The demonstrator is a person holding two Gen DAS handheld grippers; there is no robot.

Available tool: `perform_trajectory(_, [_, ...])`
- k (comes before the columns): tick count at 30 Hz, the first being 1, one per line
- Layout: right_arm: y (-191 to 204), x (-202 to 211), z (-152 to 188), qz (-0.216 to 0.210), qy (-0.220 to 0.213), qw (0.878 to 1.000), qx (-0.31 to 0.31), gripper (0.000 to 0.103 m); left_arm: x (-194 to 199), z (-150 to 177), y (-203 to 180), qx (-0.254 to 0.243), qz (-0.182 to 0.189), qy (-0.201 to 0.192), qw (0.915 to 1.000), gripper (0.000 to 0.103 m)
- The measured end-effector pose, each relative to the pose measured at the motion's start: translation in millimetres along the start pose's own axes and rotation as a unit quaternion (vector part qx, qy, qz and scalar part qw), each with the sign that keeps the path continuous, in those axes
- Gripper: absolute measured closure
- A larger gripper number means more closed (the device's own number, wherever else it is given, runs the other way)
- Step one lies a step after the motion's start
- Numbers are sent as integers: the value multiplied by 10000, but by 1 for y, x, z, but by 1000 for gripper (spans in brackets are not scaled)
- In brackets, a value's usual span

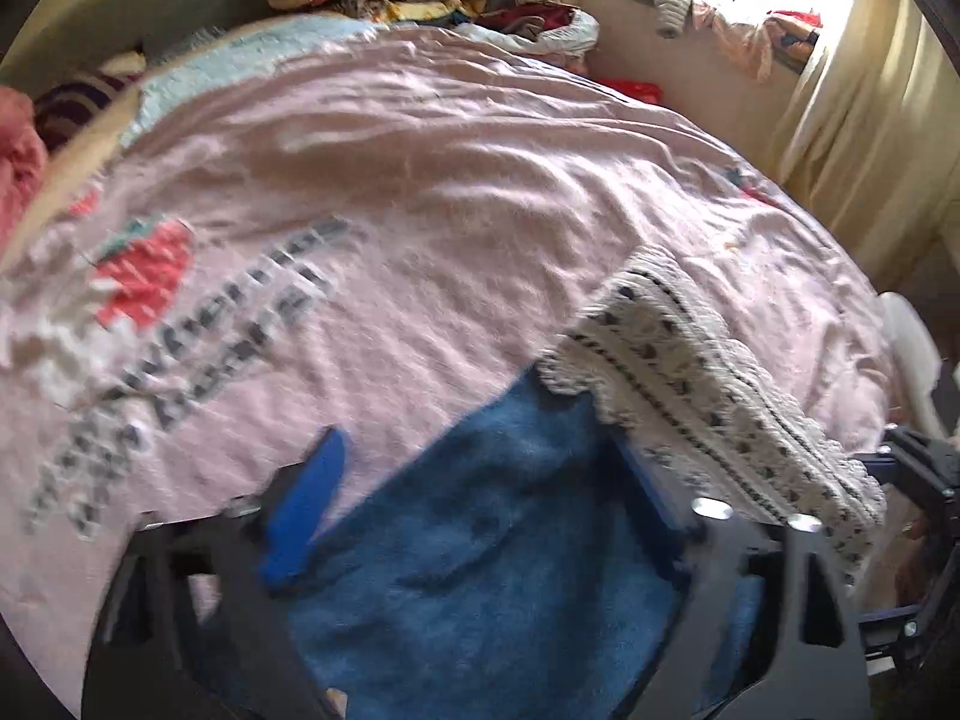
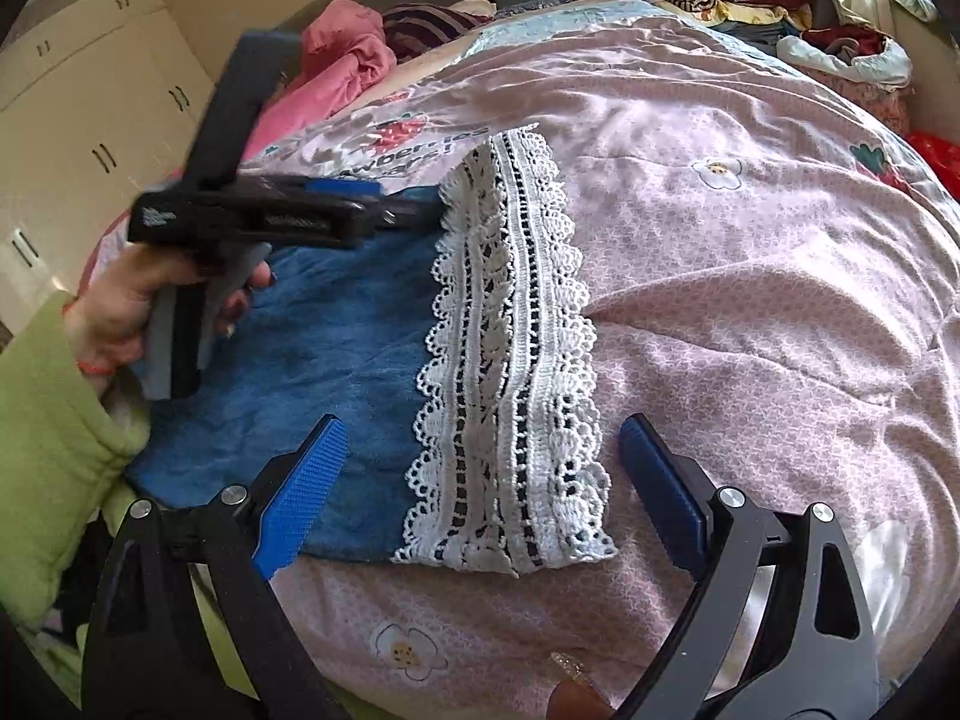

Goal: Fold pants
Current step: 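Grasp the lace-trimmed leg edge with the right tool while the left tool grasps the denim beside it, then lift the lace-trimmed leg with both tools and fold it over the other leg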

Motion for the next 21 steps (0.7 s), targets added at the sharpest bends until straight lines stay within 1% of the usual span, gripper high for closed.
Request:
perform_trajectory(1, [0, 0, 0, -18, -19, 10000, -26, 19, -1, 1, 0, 48, 48, -16, 10000, 29])
perform_trajectory(2, [0, 0, 1, -42, -33, 10000, -43, 22, -2, 2, -1, 50, 95, -30, 9999, 33])
perform_trajectory(3, [0, -1, 0, -82, -35, 9999, -57, 33, -3, 3, -3, 50, 130, -35, 9999, 39])
perform_trajectory(4, [1, -2, 0, -177, -14, 9998, -61, 39, -3, 3, -4, 51, 191, -29, 9998, 43])
perform_trajectory(5, [1, -3, 0, -208, -12, 9998, -62, 40, -3, 4, -5, 83, 272, -24, 9996, 51])
perform_trajectory(6, [1, -4, 0, -221, -10, 9997, -70, 45, -3, 4, -6, 100, 337, -11, 9994, 59])
perform_trajectory(7, [0, -6, 0, -245, -20, 9997, -83, 51, -3, 4, -8, 104, 396, -14, 9992, 63])
perform_trajectory(8, [-1, -7, -1, -260, -27, 9996, -81, 54, -3, 4, -10, 113, 473, -12, 9988, 70])
perform_trajectory(9, [-1, -8, -1, -264, -23, 9996, -77, 60, -3, 5, -11, 116, 496, -20, 9987, 75])
perform_trajectory(11, [-1, -10, -2, -332, -30, 9994, -81, 73, -2, 6, -14, 122, 495, -59, 9987, 78])
perform_trajectory(12, [-2, -10, -2, -383, -27, 9992, -95, 84, -2, 7, -15, 135, 492, -82, 9987, 79])
perform_trajectory(17, [7, -2, -9, -545, -139, 9984, -14, 88, 6, 9, -8, 370, 583, -223, 9974, 87])
perform_trajectory(21, [27, 9, -18, -706, -309, 9966, 289, 88, 21, 8, -4, 568, 732, -459, 9946, 91])
Point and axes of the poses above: each gripper's, at about its wrist camera, not at the fingertips, and x roughly against the way its jaws point, y to its left, z to its underside, the point moved 1 cm from there along -x, roughly the way its jaws point, and after that the axes turned 8 degrees about -y, right-handed, at the moved point
